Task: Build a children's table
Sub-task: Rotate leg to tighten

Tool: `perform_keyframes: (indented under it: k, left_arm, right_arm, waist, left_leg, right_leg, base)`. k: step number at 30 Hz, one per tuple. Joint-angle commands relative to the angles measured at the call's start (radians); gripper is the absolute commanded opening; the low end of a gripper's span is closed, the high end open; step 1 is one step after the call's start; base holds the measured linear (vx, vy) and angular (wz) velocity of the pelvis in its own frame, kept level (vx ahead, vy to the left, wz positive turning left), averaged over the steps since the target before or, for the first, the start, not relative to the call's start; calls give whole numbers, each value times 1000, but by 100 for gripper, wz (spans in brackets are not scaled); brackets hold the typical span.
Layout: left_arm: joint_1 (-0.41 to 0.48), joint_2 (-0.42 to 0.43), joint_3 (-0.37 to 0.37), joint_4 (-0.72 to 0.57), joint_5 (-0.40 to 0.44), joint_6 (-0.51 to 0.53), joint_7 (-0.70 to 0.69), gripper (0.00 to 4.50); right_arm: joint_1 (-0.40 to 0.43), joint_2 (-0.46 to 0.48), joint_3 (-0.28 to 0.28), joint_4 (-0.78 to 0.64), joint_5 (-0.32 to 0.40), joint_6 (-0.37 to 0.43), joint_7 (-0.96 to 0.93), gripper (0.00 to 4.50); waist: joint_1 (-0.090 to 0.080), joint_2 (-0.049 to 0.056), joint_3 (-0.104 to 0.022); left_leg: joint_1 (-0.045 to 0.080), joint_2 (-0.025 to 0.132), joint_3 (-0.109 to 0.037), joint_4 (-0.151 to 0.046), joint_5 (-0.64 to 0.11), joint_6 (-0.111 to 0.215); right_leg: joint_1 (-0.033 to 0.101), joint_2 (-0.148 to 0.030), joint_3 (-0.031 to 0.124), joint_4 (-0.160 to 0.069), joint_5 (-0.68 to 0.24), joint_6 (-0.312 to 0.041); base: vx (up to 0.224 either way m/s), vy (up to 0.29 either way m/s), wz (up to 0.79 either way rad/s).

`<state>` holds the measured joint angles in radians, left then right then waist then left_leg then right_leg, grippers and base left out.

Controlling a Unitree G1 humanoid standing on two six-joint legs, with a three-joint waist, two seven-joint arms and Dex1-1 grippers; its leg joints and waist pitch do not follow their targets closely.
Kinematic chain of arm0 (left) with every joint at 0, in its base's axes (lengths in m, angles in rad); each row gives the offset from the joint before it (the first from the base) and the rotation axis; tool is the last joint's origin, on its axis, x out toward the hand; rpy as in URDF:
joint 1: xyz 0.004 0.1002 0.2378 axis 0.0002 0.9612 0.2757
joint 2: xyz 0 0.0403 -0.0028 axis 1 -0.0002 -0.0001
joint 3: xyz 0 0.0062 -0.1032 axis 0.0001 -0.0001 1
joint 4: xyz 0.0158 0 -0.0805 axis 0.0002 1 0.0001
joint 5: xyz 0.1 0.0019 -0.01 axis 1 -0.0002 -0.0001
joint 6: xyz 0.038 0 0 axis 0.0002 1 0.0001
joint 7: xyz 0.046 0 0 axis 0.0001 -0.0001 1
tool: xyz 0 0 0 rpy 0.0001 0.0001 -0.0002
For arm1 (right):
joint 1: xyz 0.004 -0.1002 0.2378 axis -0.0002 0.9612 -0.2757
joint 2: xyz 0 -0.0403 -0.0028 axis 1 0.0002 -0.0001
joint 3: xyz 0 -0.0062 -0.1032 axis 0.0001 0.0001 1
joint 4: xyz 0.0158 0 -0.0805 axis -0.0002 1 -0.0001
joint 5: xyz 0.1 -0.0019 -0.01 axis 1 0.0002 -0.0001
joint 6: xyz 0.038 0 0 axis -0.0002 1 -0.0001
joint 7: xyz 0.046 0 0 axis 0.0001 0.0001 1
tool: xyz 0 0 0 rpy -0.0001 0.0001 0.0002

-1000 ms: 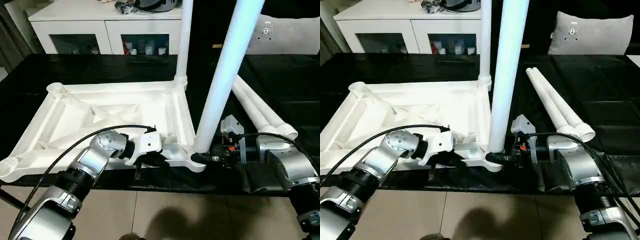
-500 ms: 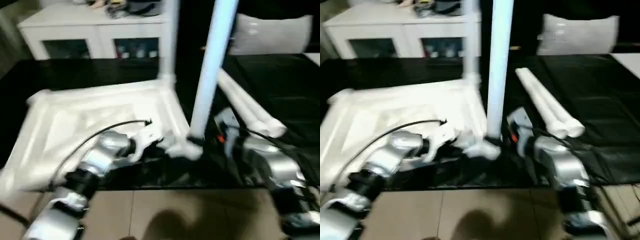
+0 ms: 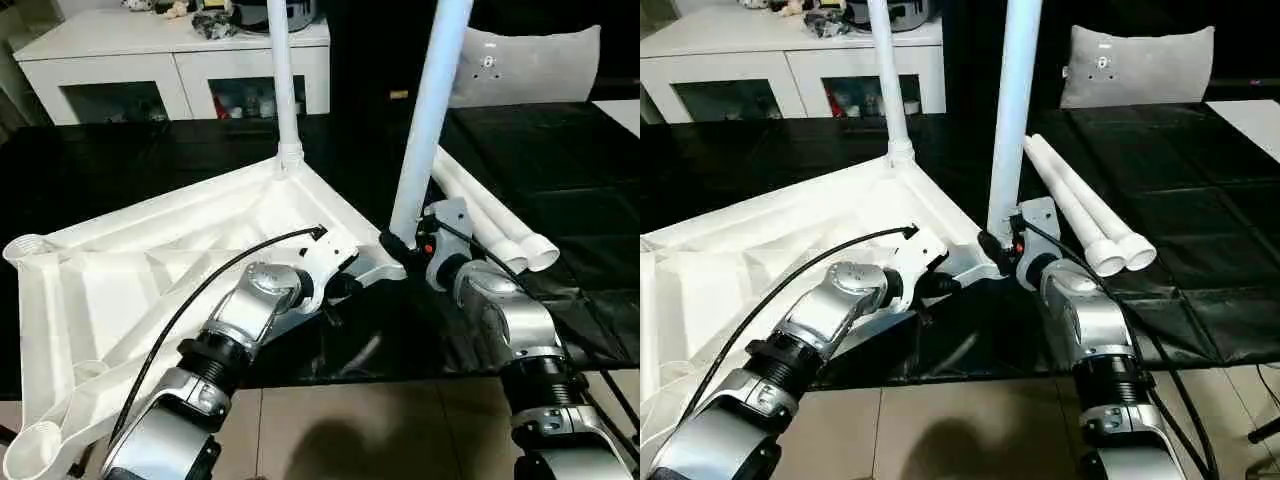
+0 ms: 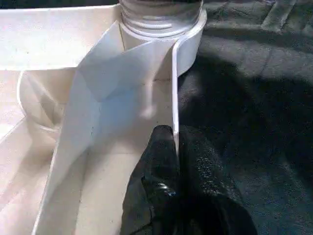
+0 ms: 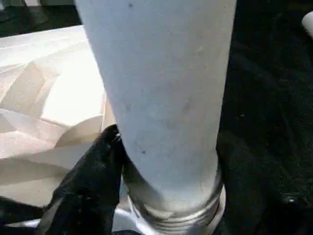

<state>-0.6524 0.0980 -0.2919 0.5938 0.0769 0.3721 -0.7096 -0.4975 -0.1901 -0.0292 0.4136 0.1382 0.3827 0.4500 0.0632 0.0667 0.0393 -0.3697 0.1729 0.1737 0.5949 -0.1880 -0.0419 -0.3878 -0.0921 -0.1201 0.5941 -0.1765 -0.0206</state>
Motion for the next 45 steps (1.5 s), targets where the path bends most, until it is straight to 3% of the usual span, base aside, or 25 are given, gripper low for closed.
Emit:
perform_keyframes:
  k: [1, 3, 9, 12, 16, 17, 23, 30, 31, 34, 35, 36, 39, 45]
  left_arm:
    - [-21, 17, 14, -10, 0, -50, 10, 0]
    - [-22, 24, 12, 0, 5, -60, 8, 0]
    - [-22, 78, -10, 33, 9, -142, -91, 0]
    - [-22, 90, -18, 37, 9, -157, -116, 0]
    - [-22, 147, -68, 50, 23, -255, -237, 0]
    - [-22, 175, -94, 61, 28, -316, -316, 0]
    - [-19, 214, -129, 63, 28, -360, -439, 0]
    - [-5, 252, -152, 34, -9, -384, -590, 0]
    - [-1, 256, -153, 25, -13, -383, -601, 0]
    - [3, 260, -155, 15, -15, -384, -615, 0]
    - [5, 262, -154, 13, -15, -385, -619, 0]
    - [6, 263, -154, 12, -14, -386, -621, 0]
    - [7, 266, -154, 13, -15, -388, -632, 0]
    - [9, 264, -156, 18, -10, -389, -628, 0]
  right_arm:
    - [25, -7, 24, 2, 8, 2, 30, 349]
    - [29, -16, 23, -3, 10, -4, 38, 349]
    - [75, -105, 11, -77, 71, -44, 240, 415]
    - [84, -129, 19, -89, 77, -53, 285, 435]
    - [95, -223, 42, -114, 91, -54, 427, 443]
    - [92, -271, 60, -113, 91, -65, 499, 443]
    - [77, -316, 83, -105, 106, -79, 616, 443]
    - [67, -344, 134, -115, 143, -72, 774, 379]
    - [70, -343, 140, -125, 152, -63, 794, 371]
    - [74, -344, 147, -135, 163, -51, 820, 347]
    - [76, -345, 153, -139, 165, -46, 831, 339]
    - [76, -345, 155, -139, 165, -45, 835, 332]
    - [72, -347, 160, -131, 169, -38, 856, 307]
    - [74, -349, 165, -127, 175, -30, 869, 244]
  waist:
    - [4, -16, -62]
    - [4, -14, -61]
    - [4, -16, -62]
    - [8, -14, -67]
    - [19, -11, -70]
    - [28, -6, -71]
    - [46, -9, -68]
    - [61, -9, -68]
    - [63, -17, -69]
    - [67, -14, -70]
    - [69, -22, -69]
    - [74, -18, -69]
    - [79, -18, -69]
    - [78, -19, -69]
  left_leg:
    - [-1, 50, -21, -65, -169, 76]
    - [0, 51, -22, -65, -169, 76]
    - [-6, 49, -21, -61, -162, 97]
    - [-6, 53, -22, -58, -129, 111]
    - [-10, 58, -22, -52, -101, 141]
    - [-7, 59, -22, -50, -104, 140]
    - [-4, 64, -20, -54, -145, 115]
    - [1, 68, -19, -55, -152, 103]
    - [0, 69, -19, -55, -146, 104]
    - [-1, 69, -19, -54, -131, 109]
    - [-2, 68, -18, -54, -127, 112]
    - [-1, 68, -18, -53, -126, 110]
    - [-1, 69, -19, -54, -124, 103]
    - [-2, 67, -19, -53, -129, 97]
  right_leg:
    - [53, -75, 58, -83, -250, -162]
    - [53, -74, 57, -85, -262, -160]
    - [55, -73, 56, -85, -260, -153]
    - [53, -72, 56, -76, -205, -170]
    - [51, -72, 56, -64, -116, -201]
    - [49, -73, 56, -63, -119, -204]
    - [47, -77, 57, -63, -158, -209]
    - [44, -78, 61, -61, -166, -215]
    - [46, -79, 61, -59, -158, -217]
    - [45, -80, 61, -57, -145, -220]
    - [45, -80, 62, -58, -151, -217]
    - [44, -81, 62, -57, -169, -212]
    - [43, -80, 62, -59, -191, -201]
    - [43, -80, 62, -61, -206, -192]
  base:
    - [0, 0, 0]
    - [0, 0, 0]
    - [0, 0, 0]
    - [0, 0, 0]
    - [0, 0, 0]
    - [0, 0, 0]
    - [0, 0, 0]
    - [0, 0, 0]
    - [0, 0, 0]
    - [0, 0, 0]
    - [0, 0, 0]
    - [0, 0, 0]
    - [0, 0, 0]
    - [0, 0, 0]
